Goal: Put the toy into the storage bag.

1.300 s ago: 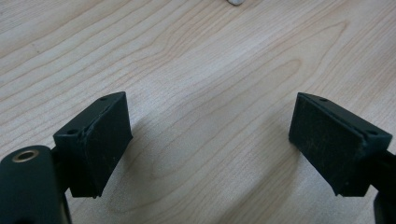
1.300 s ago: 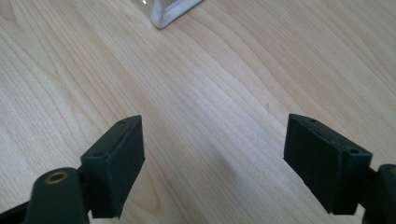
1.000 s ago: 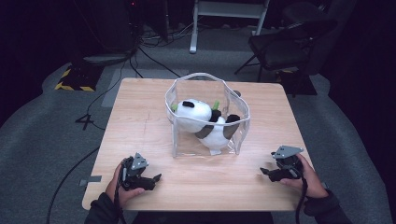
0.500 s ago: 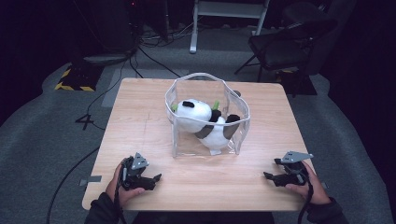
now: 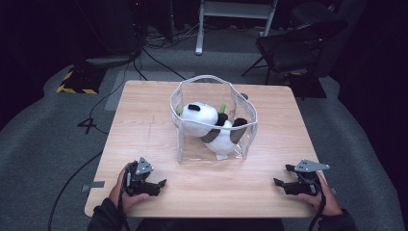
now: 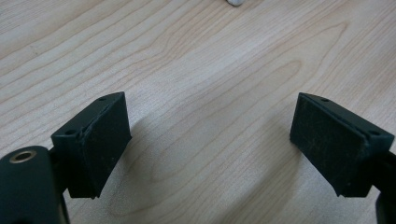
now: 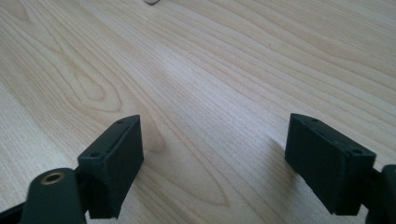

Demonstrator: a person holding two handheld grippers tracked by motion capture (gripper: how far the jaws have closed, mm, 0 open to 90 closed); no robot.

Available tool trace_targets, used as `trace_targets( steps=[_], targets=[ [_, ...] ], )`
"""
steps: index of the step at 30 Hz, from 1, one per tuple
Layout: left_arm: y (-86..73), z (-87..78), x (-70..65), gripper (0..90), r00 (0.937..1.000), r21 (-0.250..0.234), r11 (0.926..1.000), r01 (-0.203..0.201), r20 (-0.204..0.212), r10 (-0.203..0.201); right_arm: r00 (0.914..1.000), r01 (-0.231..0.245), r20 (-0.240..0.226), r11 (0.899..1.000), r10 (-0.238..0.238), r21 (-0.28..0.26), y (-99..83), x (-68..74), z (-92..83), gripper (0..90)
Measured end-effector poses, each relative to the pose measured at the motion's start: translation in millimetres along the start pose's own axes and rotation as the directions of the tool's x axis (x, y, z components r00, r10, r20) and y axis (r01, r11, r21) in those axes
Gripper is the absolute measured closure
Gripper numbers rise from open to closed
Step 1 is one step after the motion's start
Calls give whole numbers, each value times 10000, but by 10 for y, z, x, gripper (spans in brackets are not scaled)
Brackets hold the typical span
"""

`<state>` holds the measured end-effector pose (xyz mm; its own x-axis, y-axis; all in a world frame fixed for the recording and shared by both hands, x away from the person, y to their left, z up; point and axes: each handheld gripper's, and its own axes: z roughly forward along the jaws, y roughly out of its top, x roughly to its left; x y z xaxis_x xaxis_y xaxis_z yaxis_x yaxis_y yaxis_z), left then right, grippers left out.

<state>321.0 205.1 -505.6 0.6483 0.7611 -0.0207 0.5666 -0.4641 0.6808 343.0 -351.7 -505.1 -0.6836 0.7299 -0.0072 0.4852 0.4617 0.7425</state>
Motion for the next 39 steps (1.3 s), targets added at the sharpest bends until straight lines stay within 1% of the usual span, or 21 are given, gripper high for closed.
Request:
trace_targets(
  steps=[20,30,39],
  targets=[
    [4,2,2,121,10000,22,10000,-36,33,36,10000,45,-3,10000,-45,11,6,-8,9,177],
    [4,5,-3,121,10000,2,10000,7,-2,-7,10000,64,-53,10000,-63,55,28,-27,36,153],
    [5,6,-5,120,10000,7,10000,27,-21,-27,10000,62,-57,10000,-62,55,30,-27,38,152]
  ],
)
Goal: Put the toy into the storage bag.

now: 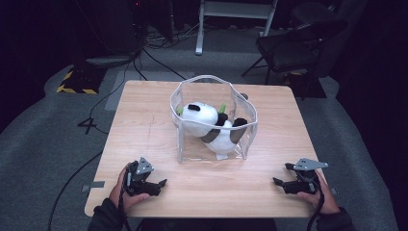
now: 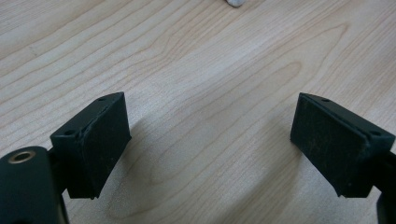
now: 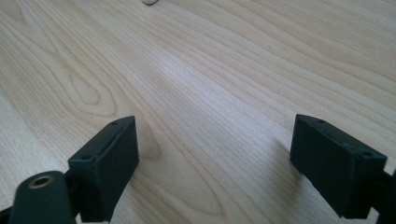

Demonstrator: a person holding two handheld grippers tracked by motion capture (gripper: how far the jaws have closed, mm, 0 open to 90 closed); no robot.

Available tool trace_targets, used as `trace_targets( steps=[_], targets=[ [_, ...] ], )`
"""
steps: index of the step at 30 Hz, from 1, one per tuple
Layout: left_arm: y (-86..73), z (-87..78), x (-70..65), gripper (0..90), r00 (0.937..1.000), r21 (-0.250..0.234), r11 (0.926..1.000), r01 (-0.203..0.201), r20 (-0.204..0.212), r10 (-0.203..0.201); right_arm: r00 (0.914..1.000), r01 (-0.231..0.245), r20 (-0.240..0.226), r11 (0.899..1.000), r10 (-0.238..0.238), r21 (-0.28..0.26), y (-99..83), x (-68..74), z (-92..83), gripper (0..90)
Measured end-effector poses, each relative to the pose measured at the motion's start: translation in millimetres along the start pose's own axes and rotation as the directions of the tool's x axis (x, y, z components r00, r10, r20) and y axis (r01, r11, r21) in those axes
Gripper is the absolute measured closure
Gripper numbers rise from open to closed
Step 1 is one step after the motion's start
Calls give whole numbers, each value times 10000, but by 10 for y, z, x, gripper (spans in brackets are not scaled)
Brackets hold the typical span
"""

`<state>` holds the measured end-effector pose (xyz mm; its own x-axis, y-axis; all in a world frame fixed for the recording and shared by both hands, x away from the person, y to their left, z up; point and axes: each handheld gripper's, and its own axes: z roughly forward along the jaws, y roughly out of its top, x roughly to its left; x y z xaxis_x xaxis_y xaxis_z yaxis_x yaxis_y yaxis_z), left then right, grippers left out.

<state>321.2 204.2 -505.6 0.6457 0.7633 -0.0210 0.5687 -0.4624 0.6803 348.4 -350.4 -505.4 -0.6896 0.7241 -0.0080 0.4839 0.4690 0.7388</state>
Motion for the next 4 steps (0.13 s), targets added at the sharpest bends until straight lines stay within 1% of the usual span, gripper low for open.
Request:
trace_targets(
  steps=[4],
  targets=[
    [2,0,1,119,10000,4,10000,-19,-23,19,10000,-3,0,10000,3,0,0,0,0,152]
  ],
)
